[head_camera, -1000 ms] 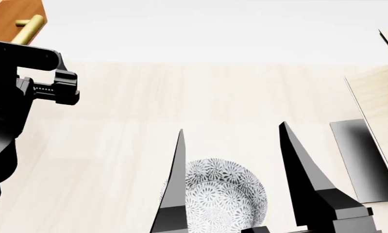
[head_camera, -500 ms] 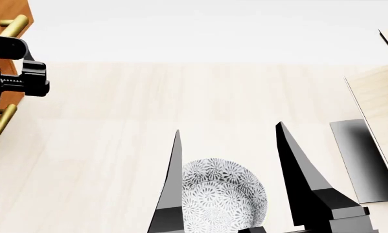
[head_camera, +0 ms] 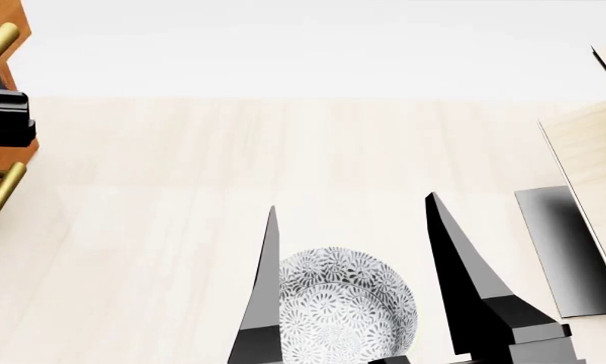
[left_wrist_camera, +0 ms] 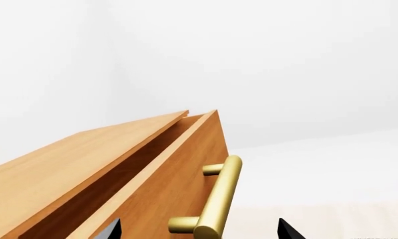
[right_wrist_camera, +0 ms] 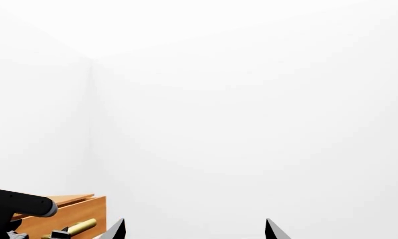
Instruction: Close the top drawer of the cabinet.
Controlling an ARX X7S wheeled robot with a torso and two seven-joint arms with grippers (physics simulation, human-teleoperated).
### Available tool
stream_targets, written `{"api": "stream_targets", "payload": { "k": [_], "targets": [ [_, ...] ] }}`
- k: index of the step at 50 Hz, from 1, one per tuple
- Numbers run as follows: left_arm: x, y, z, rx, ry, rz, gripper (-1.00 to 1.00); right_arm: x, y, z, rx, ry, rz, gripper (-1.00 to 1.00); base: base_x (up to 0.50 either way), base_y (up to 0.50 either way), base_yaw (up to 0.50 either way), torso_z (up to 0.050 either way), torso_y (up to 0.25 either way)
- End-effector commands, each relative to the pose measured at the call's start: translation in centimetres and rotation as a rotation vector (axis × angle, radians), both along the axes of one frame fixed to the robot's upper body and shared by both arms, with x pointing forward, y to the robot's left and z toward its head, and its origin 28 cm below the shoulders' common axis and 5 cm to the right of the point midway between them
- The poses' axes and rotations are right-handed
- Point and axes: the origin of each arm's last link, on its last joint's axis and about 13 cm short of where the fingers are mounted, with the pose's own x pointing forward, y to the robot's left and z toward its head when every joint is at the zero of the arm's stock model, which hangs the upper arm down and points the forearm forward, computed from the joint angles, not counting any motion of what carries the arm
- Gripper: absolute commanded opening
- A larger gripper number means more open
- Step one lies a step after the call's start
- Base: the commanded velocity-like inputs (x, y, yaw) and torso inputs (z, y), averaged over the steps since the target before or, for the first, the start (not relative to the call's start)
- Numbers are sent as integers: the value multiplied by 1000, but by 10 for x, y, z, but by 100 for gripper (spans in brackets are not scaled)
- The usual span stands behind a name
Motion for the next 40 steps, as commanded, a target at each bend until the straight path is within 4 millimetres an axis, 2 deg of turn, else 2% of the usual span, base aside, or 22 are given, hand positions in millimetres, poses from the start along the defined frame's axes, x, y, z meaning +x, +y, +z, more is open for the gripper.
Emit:
{"api": "stream_targets", "payload": {
  "k": [1,5,30,40],
  "targets": [
    [-5,15,-6,28,27,70,100,0,0,0,-1,2,2,100,0,0,0,0,0],
    [-6,21,-14,45,48,88,100,0,0,0,1,1,0,100,0,0,0,0,0],
    [-22,44,-16,56,76,173,100,1,0,-2,-1,6,0,100,0,0,0,0,0],
    [-26,57,-25,10,86,218,100,0,0,0,-2,2,1,100,0,0,0,0,0]
  ]
}}
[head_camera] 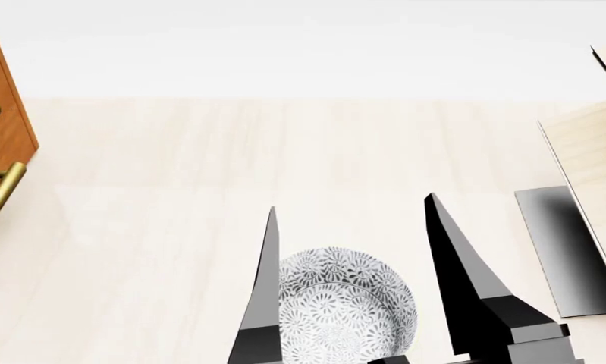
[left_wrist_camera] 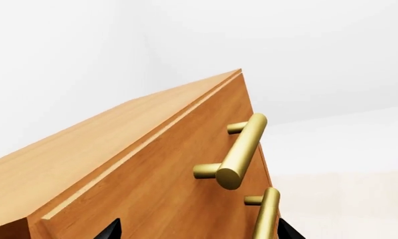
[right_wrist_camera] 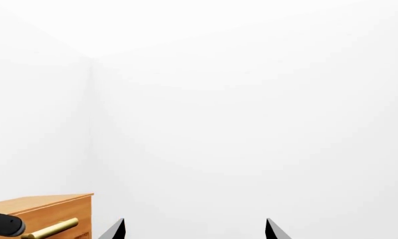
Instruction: Close the top drawer of the cabinet.
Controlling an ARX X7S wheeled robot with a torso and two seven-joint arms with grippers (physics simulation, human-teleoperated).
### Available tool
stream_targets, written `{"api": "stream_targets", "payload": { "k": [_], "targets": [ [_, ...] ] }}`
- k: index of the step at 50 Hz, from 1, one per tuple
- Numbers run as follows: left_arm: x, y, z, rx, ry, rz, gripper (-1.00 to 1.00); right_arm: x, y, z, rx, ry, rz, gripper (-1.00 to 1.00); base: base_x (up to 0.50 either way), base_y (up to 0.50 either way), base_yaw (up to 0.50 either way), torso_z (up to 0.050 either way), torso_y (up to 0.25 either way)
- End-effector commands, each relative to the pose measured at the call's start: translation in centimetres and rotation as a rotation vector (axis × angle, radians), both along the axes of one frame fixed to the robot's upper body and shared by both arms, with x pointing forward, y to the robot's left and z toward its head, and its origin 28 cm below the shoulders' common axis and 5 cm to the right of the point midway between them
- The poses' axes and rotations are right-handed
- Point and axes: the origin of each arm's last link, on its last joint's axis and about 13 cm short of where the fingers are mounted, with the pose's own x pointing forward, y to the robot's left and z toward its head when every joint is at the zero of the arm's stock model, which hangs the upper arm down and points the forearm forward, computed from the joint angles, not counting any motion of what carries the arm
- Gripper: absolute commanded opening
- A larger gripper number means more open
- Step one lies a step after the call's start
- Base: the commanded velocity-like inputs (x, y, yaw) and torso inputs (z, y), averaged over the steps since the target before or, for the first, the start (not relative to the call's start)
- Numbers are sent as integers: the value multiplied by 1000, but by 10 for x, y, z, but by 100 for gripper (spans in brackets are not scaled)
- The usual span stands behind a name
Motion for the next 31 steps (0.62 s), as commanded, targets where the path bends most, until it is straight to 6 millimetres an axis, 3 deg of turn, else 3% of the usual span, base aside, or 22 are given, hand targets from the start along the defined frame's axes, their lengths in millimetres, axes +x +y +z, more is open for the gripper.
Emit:
{"api": "stream_targets", "payload": {
  "k": [1,17,31],
  "targets": [
    [-7,17,-8,-28,11,75,100,-1,0,0,-2,-1,1,100,0,0,0,0,0],
    [-18,35,-16,-57,25,154,100,0,2,-2,-5,4,8,100,0,0,0,0,0],
    [-19,33,-14,-54,24,152,100,1,1,-1,-4,3,4,100,0,0,0,0,0]
  ]
}}
